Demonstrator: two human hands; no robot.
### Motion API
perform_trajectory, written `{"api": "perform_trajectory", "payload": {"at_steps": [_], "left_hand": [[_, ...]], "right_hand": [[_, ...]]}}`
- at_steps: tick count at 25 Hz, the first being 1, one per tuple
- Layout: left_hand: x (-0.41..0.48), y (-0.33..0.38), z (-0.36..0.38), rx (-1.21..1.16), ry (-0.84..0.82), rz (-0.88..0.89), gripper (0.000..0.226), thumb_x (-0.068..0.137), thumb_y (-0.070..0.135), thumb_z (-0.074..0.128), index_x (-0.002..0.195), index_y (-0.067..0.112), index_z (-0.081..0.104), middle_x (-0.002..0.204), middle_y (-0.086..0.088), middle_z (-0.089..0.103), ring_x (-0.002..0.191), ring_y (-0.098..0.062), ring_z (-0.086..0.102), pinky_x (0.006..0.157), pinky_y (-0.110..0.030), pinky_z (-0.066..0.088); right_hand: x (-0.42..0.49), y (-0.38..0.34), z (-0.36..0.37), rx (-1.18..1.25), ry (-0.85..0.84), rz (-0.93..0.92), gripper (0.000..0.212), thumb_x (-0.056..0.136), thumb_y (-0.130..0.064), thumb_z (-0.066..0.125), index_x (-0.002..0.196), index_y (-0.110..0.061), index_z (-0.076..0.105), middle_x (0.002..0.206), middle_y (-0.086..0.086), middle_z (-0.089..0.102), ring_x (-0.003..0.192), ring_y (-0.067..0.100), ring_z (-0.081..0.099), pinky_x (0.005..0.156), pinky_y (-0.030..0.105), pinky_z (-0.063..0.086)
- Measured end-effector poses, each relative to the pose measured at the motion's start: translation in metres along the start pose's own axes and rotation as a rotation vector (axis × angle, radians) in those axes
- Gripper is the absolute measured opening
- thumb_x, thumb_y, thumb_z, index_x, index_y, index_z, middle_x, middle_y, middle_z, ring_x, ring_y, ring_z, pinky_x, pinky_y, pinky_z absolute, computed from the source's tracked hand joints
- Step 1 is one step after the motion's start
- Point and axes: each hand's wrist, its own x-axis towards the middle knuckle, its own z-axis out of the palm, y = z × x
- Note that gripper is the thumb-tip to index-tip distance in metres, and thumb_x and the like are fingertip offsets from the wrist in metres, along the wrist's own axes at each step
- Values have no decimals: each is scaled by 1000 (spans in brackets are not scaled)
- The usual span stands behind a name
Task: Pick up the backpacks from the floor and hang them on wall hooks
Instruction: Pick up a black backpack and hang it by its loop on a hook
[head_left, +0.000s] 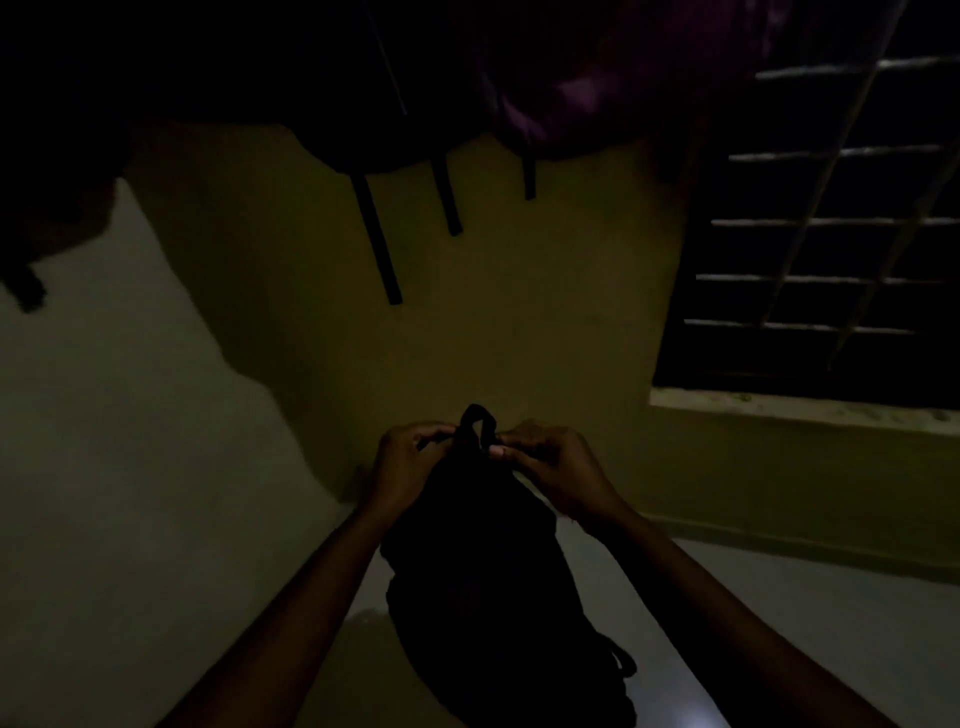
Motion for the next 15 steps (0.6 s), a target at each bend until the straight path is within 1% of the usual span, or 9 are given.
{"api": "perform_trajectory", "payload": {"at_steps": [1, 2, 4, 6, 8, 10, 11, 12, 15], "left_hand": [[15, 4, -16, -19, 22, 37, 21, 85, -1, 59, 103, -5, 68, 98, -13, 67, 76, 2, 65, 63, -4, 45], [27, 9, -27, -40, 47, 70, 20, 85, 0, 59, 102, -4, 68, 95, -10, 65, 74, 3, 64, 61, -2, 45], [56, 21, -53, -65, 126, 161, 18, 86, 4, 59, 99, 0, 70, 90, -7, 64, 84, -11, 63, 63, -1, 43], [87, 35, -79, -76, 208, 251, 17, 87, 9, 59, 97, 2, 71, 83, 5, 62, 81, -9, 60, 63, 1, 42], [116, 51, -102, -45, 287, 339, 19, 87, 13, 59, 97, 3, 71, 85, 9, 62, 82, -1, 61, 67, 0, 43], [139, 69, -120, -9, 351, 425, 22, 87, 14, 58, 100, 1, 70, 97, -5, 69, 93, -7, 64, 76, -8, 47], [150, 80, -129, 15, 395, 480, 23, 87, 13, 58, 101, -1, 70, 102, -11, 69, 94, -12, 64, 77, -7, 46], [162, 95, -140, 49, 457, 556, 22, 87, 11, 59, 100, -3, 70, 101, -12, 69, 91, -11, 62, 74, 0, 42], [195, 155, -170, 130, 608, 748, 23, 86, 10, 56, 92, -6, 70, 86, -3, 62, 80, 4, 53, 69, 6, 36]], "right_hand": [[21, -12, 3, 11, 2, -19, 21, 83, -7, 66, 102, 0, 72, 90, 3, 70, 77, -4, 62, 75, 14, 49], [39, -23, 5, 26, 11, -21, 21, 83, -8, 66, 103, -1, 72, 95, 4, 70, 77, -2, 64, 77, 18, 52], [79, -47, 9, 56, 39, -37, 22, 83, -10, 67, 103, -3, 71, 98, -2, 68, 72, -9, 65, 74, 14, 55], [120, -71, 14, 76, 65, -79, 22, 82, -13, 68, 103, -7, 72, 98, -2, 70, 69, -12, 65, 69, 10, 54], [154, -97, 15, 112, 77, -132, 18, 84, -13, 66, 101, -12, 72, 87, -5, 74, 68, -10, 66, 65, 10, 54], [183, -122, 14, 118, 89, -211, 16, 85, -8, 64, 98, -13, 71, 65, -20, 71, 63, -14, 64, 58, 6, 50], [196, -135, 13, 111, 113, -254, 15, 85, -7, 63, 98, -11, 72, 58, -25, 68, 61, -16, 62, 57, 6, 48], [211, -150, 10, 103, 156, -304, 16, 85, -8, 64, 98, -8, 73, 60, -27, 67, 61, -16, 60, 58, 8, 48], [251, -205, -5, 57, 291, -416, 25, 84, -22, 67, 105, -11, 72, 93, -18, 68, 81, -10, 62, 70, 8, 50]]}}
